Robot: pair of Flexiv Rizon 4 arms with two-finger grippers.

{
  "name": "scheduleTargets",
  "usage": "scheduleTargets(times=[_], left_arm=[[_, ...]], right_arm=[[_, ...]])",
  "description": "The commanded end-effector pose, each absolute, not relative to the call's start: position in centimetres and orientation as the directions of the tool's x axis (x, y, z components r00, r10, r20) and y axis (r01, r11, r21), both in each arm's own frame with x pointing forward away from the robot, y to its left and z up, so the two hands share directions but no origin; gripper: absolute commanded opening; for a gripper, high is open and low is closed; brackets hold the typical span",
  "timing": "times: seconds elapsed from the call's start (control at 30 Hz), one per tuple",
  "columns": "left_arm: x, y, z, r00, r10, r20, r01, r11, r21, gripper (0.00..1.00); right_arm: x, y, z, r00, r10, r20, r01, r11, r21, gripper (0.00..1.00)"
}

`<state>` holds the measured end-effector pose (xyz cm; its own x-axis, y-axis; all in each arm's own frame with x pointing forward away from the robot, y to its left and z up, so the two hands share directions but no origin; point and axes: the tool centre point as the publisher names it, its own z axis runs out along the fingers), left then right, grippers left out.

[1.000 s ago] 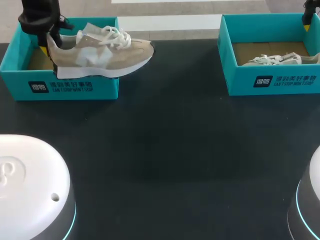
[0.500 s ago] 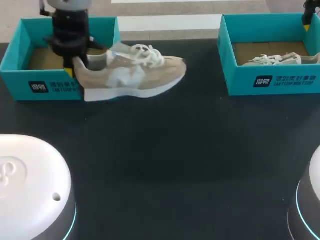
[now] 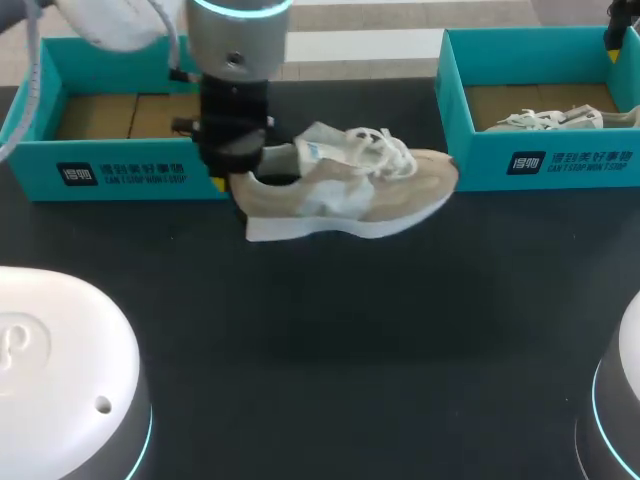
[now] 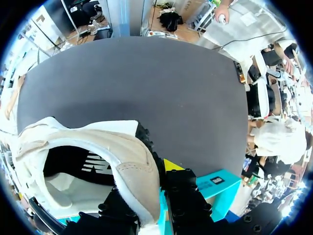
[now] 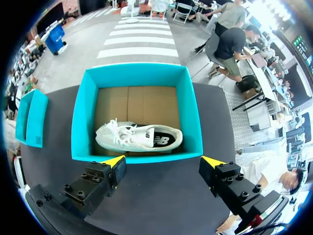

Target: Take the shoe out of the shoebox, open the shoe tongue, remove and reinsert the insole, then place the shoe into the shoebox

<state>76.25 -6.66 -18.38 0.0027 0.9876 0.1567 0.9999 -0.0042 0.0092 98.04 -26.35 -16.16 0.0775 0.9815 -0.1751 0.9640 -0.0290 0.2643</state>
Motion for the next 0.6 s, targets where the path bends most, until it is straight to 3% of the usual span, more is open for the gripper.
scheduleTargets(times=[0.03,0.27,0.6], left_arm=[[75.6,-9.8,-19.1,0.011,0.984,0.177,1.0,-0.015,0.022,0.0],[74.0,-12.8,-20.8,0.067,0.985,0.159,0.995,-0.078,0.065,0.0],[73.0,-12.8,-25.7,0.05,0.973,0.226,0.993,-0.072,0.091,0.0]], right_arm=[[98.0,-26.3,-16.2,0.078,0.981,-0.175,0.963,-0.029,0.267,1.0],[98.0,-26.3,-16.2,0.078,0.981,-0.175,0.963,-0.029,0.267,1.0],[98.0,-26.3,-16.2,0.078,0.981,-0.175,0.963,-0.029,0.267,1.0]])
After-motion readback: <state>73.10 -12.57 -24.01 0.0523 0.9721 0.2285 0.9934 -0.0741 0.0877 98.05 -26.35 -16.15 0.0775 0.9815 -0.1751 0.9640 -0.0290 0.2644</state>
